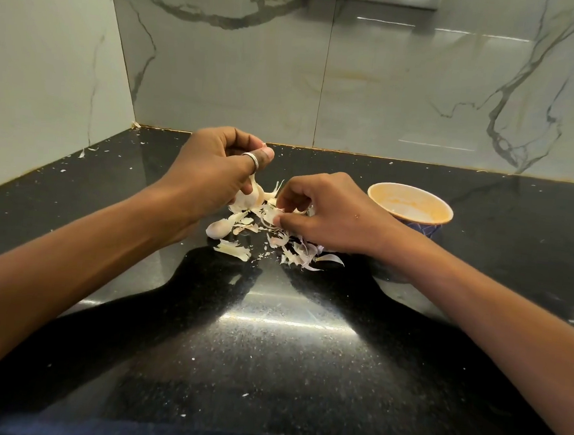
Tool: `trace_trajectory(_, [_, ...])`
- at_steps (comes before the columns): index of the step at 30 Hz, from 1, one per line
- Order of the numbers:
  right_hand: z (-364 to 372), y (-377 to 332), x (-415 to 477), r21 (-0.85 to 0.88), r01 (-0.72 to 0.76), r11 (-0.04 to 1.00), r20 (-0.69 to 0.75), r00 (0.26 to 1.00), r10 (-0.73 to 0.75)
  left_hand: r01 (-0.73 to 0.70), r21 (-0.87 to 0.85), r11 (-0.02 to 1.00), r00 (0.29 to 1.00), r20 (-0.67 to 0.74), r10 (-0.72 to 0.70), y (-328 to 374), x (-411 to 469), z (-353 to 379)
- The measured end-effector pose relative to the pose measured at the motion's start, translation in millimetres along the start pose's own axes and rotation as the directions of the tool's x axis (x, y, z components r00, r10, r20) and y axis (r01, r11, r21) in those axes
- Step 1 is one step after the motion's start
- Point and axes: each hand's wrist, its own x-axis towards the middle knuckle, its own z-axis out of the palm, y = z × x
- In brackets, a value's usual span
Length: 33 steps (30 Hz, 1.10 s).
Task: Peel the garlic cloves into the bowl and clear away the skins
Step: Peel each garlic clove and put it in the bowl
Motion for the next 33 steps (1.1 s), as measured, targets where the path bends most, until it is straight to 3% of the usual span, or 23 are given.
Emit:
trace_trajectory(14, [-5, -3, 1, 0.121, -0.091, 0.988, -0.062, 0.993, 0.099, -0.084, 0.068, 0.994, 0.996, 0.021, 0.083, -7, 2, 0])
trace_trajectory(19, [-13, -1, 3, 0.233, -0.119, 0.965, -0.118, 0.982, 0.15, -0.228, 0.242, 0.943, 0.972, 0.12, 0.204, -10, 1, -2])
trace_trajectory(23, [-16, 0, 3, 0.289, -0.121, 0.95, -0.1, 0.983, 0.155, -0.318, 0.335, 0.887, 0.938, 0.248, 0.242, -10, -1, 1])
trace_trajectory(33, [-19, -3, 2, 0.478, -0.199, 0.856, -0.001, 0.974, 0.227, -0.349, 0.336, 0.875, 0.922, 0.29, 0.256, -14, 0, 3])
